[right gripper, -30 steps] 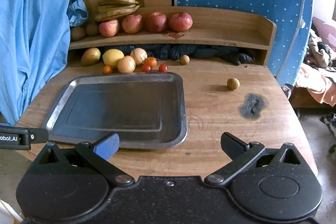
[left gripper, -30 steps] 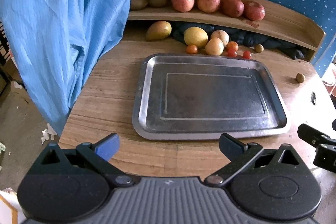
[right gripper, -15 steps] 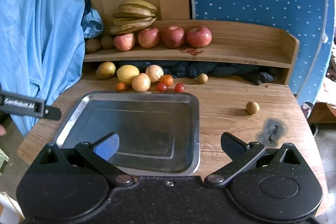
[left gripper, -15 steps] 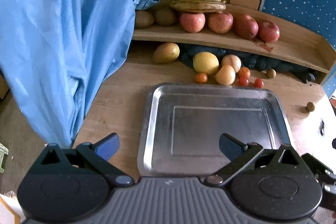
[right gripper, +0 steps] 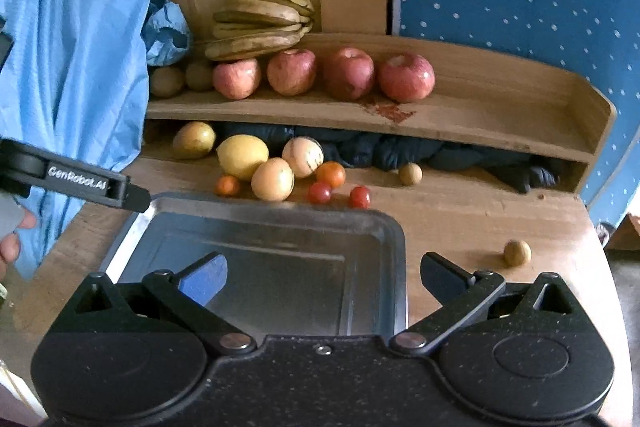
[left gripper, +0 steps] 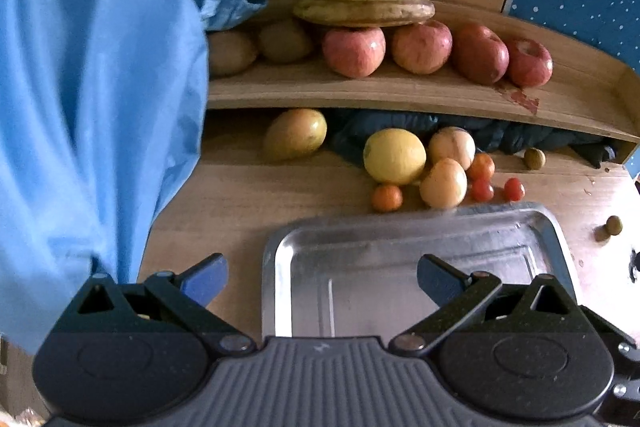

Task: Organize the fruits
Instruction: 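Reach the right tool to a brown pear while the left tool reaches a small orange tomato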

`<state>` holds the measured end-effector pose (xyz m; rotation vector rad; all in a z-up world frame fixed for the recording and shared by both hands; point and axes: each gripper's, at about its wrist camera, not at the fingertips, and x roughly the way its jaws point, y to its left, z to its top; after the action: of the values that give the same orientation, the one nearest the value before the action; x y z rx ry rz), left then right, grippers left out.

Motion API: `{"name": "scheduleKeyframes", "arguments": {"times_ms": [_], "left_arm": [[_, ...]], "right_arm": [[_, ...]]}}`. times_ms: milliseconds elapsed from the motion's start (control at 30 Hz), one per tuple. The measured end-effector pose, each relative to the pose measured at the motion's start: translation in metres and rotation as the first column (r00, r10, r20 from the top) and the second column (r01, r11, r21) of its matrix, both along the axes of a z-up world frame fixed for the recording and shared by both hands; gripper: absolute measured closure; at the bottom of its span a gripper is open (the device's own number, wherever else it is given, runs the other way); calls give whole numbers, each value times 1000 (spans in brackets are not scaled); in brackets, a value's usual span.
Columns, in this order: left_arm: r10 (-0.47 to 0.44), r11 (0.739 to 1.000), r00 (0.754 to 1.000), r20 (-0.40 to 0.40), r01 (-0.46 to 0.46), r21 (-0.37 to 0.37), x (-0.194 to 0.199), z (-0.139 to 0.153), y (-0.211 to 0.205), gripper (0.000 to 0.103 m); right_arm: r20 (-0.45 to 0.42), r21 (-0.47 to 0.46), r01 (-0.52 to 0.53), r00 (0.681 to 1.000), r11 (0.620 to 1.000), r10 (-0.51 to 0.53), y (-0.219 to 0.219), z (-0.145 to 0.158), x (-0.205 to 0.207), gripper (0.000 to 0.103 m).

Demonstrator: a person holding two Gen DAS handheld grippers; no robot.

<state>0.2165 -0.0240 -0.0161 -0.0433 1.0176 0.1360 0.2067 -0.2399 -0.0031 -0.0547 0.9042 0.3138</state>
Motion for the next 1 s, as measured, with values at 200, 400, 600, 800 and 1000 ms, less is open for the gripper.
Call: {"name": "scheduleKeyframes", "arguments": {"times_ms": [200, 400, 600, 800, 1000], "left_arm": [[-54, 999, 998, -28, 54, -3, 35, -16, 9, 0], [-119, 992, 991, -60, 115, -56, 66, -34, 13, 0], [-163, 984, 983, -80, 157, -81, 88, -47, 16, 0], [-161, 982, 980, -114, 147, -122, 103, -58, 22, 3], [-173, 973, 975, -141, 147, -180, 116, -65, 25, 5]], "right_arm": [[-13, -43, -17, 1000, 999, 17, 23, -12, 28, 1], [-53, -58, -28, 998, 998, 25, 41, -28, 55, 2], [-61, -93, -60, 997, 994, 55, 58, -37, 70, 6], [-53, -110, -102, 994, 989, 97, 71, -42, 87, 10], [-66, -126, -146, 988, 981, 138, 82, -54, 104, 23]]}}
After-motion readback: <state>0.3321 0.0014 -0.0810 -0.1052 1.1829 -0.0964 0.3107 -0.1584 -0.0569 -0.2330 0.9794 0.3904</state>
